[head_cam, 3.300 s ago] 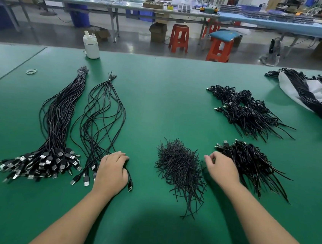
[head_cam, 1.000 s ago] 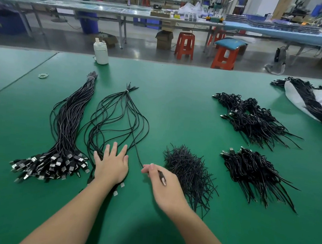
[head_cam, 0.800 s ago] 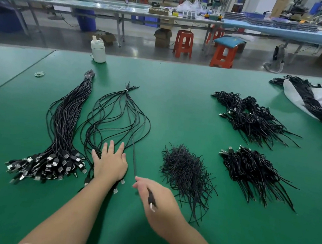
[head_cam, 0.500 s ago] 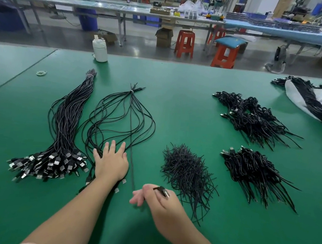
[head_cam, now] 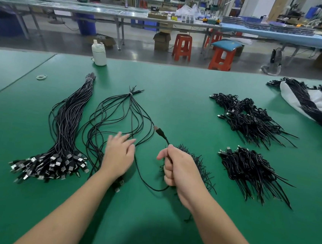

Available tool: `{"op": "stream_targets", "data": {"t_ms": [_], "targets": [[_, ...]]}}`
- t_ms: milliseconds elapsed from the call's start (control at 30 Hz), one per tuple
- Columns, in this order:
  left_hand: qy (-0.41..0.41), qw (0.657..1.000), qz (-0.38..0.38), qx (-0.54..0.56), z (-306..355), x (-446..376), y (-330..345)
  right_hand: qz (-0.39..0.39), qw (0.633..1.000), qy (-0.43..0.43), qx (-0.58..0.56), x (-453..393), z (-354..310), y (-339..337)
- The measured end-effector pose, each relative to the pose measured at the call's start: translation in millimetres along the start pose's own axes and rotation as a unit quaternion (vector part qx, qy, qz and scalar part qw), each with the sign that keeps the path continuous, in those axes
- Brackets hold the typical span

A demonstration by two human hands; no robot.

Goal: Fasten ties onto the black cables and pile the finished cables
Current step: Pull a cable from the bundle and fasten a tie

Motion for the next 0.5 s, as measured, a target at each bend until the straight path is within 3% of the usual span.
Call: {"op": "stream_targets", "data": {"t_ms": [33, 100, 133, 200, 367, 500], "targets": [[0.021, 0.991, -0.030, 0.125, 20.0, 5.2, -8.6, -0.004, 1.000, -0.001, 0.000, -2.1, -0.7, -0.6], [0.034, 0.927, -0.155, 0.340, 59.4, 20.3, -20.0, -0.012, 1.000, -0.006, 0.012, -5.4, -1.0, -0.7], [0.038, 0.895, -0.202, 0.396, 75.3, 27.1, -24.1, -0.016, 1.000, -0.007, 0.019, -6.0, -1.0, 0.5], [0.055, 0.864, -0.235, 0.441, 95.3, 35.2, -27.9, -0.027, 0.999, -0.004, 0.023, -5.4, -0.6, 3.8], [0.031, 0.797, -0.236, 0.556, 110.8, 42.5, -32.0, -0.063, 0.998, -0.012, -0.004, -2.6, -3.4, 5.7], [0.014, 0.774, -0.237, 0.587, 112.3, 44.2, -30.8, -0.082, 0.996, -0.036, 0.012, 0.2, -4.9, 1.9]]}}
Point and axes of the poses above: each hand's wrist, its own x-axis away from the middle knuckle, its own y-axis out of the palm, z = x × y, the point moved 3 cm from there along -x, towards the middle knuckle, and after that the axes turned 1 degree about z, right-handed, at the moved point
